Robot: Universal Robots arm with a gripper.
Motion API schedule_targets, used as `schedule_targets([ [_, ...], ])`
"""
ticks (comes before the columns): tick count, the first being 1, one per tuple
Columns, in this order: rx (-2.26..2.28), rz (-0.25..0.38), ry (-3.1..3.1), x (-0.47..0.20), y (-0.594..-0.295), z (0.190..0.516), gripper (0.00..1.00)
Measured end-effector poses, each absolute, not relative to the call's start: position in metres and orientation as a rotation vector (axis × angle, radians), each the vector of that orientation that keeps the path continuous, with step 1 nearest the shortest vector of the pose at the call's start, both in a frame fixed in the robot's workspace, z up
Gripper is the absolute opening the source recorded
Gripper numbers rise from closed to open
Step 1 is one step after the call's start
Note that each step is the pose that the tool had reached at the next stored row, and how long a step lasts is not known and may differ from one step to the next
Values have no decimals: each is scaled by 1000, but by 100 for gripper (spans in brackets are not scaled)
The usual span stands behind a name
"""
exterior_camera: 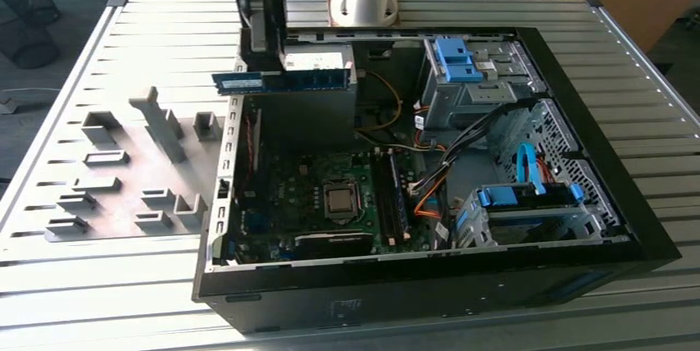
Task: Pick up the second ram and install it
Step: 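Pick up the second ram and move it above second insertion slot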
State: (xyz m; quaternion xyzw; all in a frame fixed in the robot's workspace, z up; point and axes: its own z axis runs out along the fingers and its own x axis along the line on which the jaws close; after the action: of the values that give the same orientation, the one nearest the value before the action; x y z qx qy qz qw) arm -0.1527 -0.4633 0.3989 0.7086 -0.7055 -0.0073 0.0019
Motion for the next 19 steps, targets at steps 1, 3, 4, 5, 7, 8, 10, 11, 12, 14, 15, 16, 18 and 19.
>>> schedule_targets([
  [1,2224,-23,-2214,-151,-463,399,14],
  [3,2224,-23,-2214,-146,-463,399,14],
  [4,2224,-23,-2214,-144,-463,399,14],
  [5,2224,-23,-2214,-142,-463,399,14],
  [7,2224,-23,-2214,-137,-463,399,14],
  [8,2224,-23,-2214,-134,-463,399,14],
  [10,2224,-23,-2214,-129,-463,399,14],
  [11,2224,-23,-2214,-124,-463,399,14],
  [12,2224,-23,-2214,-121,-463,399,14],
  [14,2224,-23,-2214,-116,-463,399,14],
  [15,2224,-23,-2214,-113,-463,399,14],
  [16,2224,-23,-2214,-110,-463,399,14],
  [18,2224,-23,-2214,-105,-463,399,14],
  [19,2224,-23,-2214,-102,-463,399,14],
])
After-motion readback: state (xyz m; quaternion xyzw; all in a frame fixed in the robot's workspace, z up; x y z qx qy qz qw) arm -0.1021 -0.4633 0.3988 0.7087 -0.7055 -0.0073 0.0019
